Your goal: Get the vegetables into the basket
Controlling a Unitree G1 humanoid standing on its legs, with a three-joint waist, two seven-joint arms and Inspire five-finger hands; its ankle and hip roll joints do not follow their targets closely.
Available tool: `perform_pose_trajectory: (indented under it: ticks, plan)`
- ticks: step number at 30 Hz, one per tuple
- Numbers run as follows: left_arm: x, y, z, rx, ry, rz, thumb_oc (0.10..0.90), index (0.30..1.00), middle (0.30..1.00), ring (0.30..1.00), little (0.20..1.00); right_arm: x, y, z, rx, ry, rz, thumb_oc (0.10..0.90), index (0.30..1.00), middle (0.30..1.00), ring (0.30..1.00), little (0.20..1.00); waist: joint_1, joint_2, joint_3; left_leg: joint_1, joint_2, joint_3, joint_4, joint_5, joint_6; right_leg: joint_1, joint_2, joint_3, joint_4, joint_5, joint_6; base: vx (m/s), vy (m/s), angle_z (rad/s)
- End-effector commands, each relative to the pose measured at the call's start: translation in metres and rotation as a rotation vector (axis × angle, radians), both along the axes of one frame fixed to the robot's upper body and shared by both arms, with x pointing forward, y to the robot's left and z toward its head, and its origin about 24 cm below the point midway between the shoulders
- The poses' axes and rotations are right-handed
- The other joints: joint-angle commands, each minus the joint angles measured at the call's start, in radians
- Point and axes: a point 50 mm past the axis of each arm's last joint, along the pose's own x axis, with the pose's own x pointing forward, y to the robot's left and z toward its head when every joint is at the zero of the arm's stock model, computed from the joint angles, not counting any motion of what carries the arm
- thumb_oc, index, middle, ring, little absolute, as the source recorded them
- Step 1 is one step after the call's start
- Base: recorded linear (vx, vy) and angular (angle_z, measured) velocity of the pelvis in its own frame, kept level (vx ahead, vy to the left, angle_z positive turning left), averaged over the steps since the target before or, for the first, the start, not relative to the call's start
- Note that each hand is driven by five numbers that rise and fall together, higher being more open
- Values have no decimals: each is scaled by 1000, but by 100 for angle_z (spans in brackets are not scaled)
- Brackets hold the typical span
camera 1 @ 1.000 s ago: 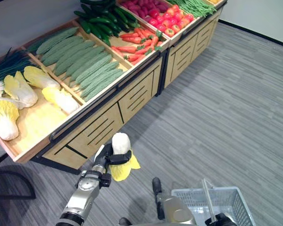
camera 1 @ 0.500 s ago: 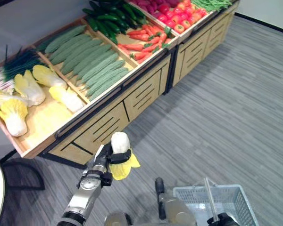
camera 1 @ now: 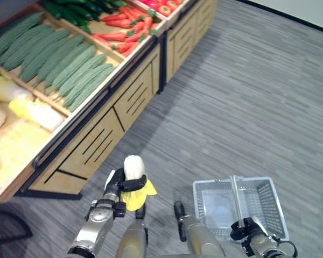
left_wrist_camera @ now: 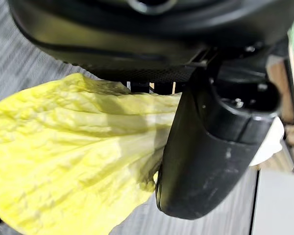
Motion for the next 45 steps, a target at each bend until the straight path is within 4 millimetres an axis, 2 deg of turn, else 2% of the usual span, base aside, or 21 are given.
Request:
perform_pose_trajectory:
  ticks: [1, 6, 9, 10, 11, 13, 14, 15, 17, 19, 23, 25, 31, 34, 35, 36, 38, 42, 43, 44, 45]
  plan:
    - [27, 1, 54, -5, -286, -13, 400, 300, 300, 300, 300, -5, -4, 0, 0, 2, -24, 400, 300, 300, 300, 300, -11, -41, -22, -7, -9, 30, 63, -27, -4, 142, -107, 46, -112, 74, 95, -1, 98, -40]
    - [30, 8, 59, 48, -300, -13, 400, 300, 300, 300, 300, -1, 1, 0, 19, -15, -22, 400, 300, 300, 300, 300, -34, -61, -3, -15, -23, 101, 144, -104, 22, 110, -120, 99, -111, 115, 130, -13, 136, -34]
    - [28, 15, 59, 63, -300, 8, 400, 300, 300, 300, 300, 2, 5, 0, 25, -19, -8, 400, 300, 300, 300, 300, -33, -74, -1, -18, -20, 144, 153, -115, 27, 86, -118, 132, -134, 160, 151, -75, 86, -53]
    - [26, 27, 62, 81, -306, 53, 400, 300, 300, 300, 300, 13, 11, 2, 29, -41, 27, 400, 300, 300, 300, 300, -13, -80, 12, -5, 3, 201, 161, -139, 27, 54, -136, 89, -160, 232, 180, -137, 41, -73]
    - [24, 34, 63, 87, -311, 82, 400, 300, 300, 300, 300, 19, 15, 3, 34, -56, 51, 400, 300, 300, 300, 300, 19, -82, 16, 8, 30, 241, 141, -131, 14, 35, -177, -32, -176, 260, 180, -140, 7, -119]
    - [24, 36, 59, 83, -291, 103, 400, 300, 300, 300, 300, 24, 21, 4, 42, -68, 67, 400, 300, 300, 300, 300, 21, -79, 19, 32, 57, 257, 123, -116, 5, 36, -199, -129, -166, 269, 170, -90, -44, -148]
    - [26, 38, 60, 88, -290, 113, 400, 300, 300, 300, 300, 27, 23, 5, 40, -73, 83, 400, 300, 300, 300, 300, 30, -73, 23, 35, 80, 269, 122, -96, 0, 63, -231, -198, -134, 253, 158, -93, -1, -70]
    - [26, 38, 60, 87, -291, 113, 400, 300, 300, 300, 300, 27, 23, 5, 40, -73, 82, 400, 300, 300, 300, 300, 30, -73, 25, 36, 80, 268, 121, -96, 0, 65, -231, -198, -135, 252, 158, -160, 26, -20]
    - [26, 39, 58, 82, -281, 126, 400, 300, 300, 300, 300, 29, 24, 6, 34, -76, 89, 400, 300, 300, 300, 300, 52, -70, 22, 38, 82, 303, 91, -66, -7, 118, -260, -285, -108, 227, 151, -171, 53, -26]
    - [25, 40, 56, 83, -271, 132, 400, 300, 300, 300, 300, 31, 23, 7, 29, -86, 88, 400, 300, 300, 300, 300, 66, -77, 7, 34, 78, 334, 65, -42, -12, 155, -269, -336, -100, 222, 156, -161, 41, -48]
    - [23, 42, 50, 103, -239, 125, 400, 300, 300, 300, 300, 30, 21, 7, 26, -84, 87, 400, 300, 300, 300, 300, 73, -92, -19, 39, 66, 366, 31, -20, -16, 186, -248, -333, -149, 202, 157, -88, -1, -41]
    - [22, 42, 45, 130, -213, 105, 400, 300, 300, 300, 300, 27, 19, 7, 26, -80, 77, 400, 300, 300, 300, 300, 64, -83, -17, 34, 80, 357, 59, -25, -22, 176, -235, -328, -157, 171, 142, -15, -77, -28]
    - [23, 40, 40, 168, -183, 58, 400, 300, 300, 300, 300, 34, 15, 12, 17, -103, 78, 400, 300, 300, 300, 300, 52, -69, -16, 37, 86, 342, 70, -19, -31, 199, -231, -339, -170, 146, 132, -13, -53, 2]
    - [24, 35, 31, 174, -138, 17, 400, 300, 300, 300, 300, 57, 13, 25, -6, -172, 114, 400, 300, 300, 300, 300, 48, -50, -35, 66, 88, 345, 36, 7, -43, 209, -222, -345, -172, 140, 126, 13, -58, 10]
    - [27, 28, 28, 160, -128, -12, 400, 300, 300, 300, 300, 75, 14, 36, -20, -224, 144, 400, 300, 300, 300, 300, 43, -40, -44, 76, 87, 343, 9, 29, -50, 210, -217, -345, -181, 143, 122, 5, -44, 3]
    - [27, 28, 28, 159, -128, -12, 400, 300, 300, 300, 300, 75, 14, 36, -21, -223, 143, 400, 300, 300, 300, 300, 43, -39, -43, 79, 87, 342, 10, 24, -50, 214, -218, -346, -180, 139, 123, 7, -69, 5]
    - [33, 18, 28, 173, -127, -60, 400, 300, 300, 300, 300, 98, 17, 50, -42, -281, 178, 400, 300, 300, 300, 300, 44, -25, -53, 97, 88, 337, -14, 36, -56, 221, -210, -347, -194, 142, 120, 11, -65, 6]
    - [40, 4, 28, 185, -135, -120, 400, 300, 300, 300, 300, 126, 25, 67, -72, -332, 242, 400, 300, 300, 300, 300, 50, -6, -65, 114, 95, 337, -27, 45, -65, 230, -194, -343, -221, 148, 115, 8, -61, 2]
    - [41, 4, 29, 185, -136, -120, 400, 300, 300, 300, 300, 126, 25, 68, -73, -333, 243, 400, 300, 300, 300, 300, 51, -7, -66, 111, 96, 338, -29, 49, -65, 226, -193, -342, -221, 151, 114, 11, -60, 0]
    - [46, -4, 33, 192, -153, -153, 400, 300, 300, 300, 300, 143, 30, 80, -92, -369, 282, 400, 300, 300, 300, 300, 53, 5, -71, 113, 101, 334, -40, 61, -71, 227, -189, -343, -230, 152, 111, -6, -60, 0]
    - [48, -6, 34, 197, -158, -161, 400, 300, 300, 300, 300, 148, 32, 84, -93, -383, 293, 400, 300, 300, 300, 300, 54, 10, -74, 112, 101, 334, -44, 65, -73, 225, -186, -342, -232, 152, 110, 13, -64, -1]
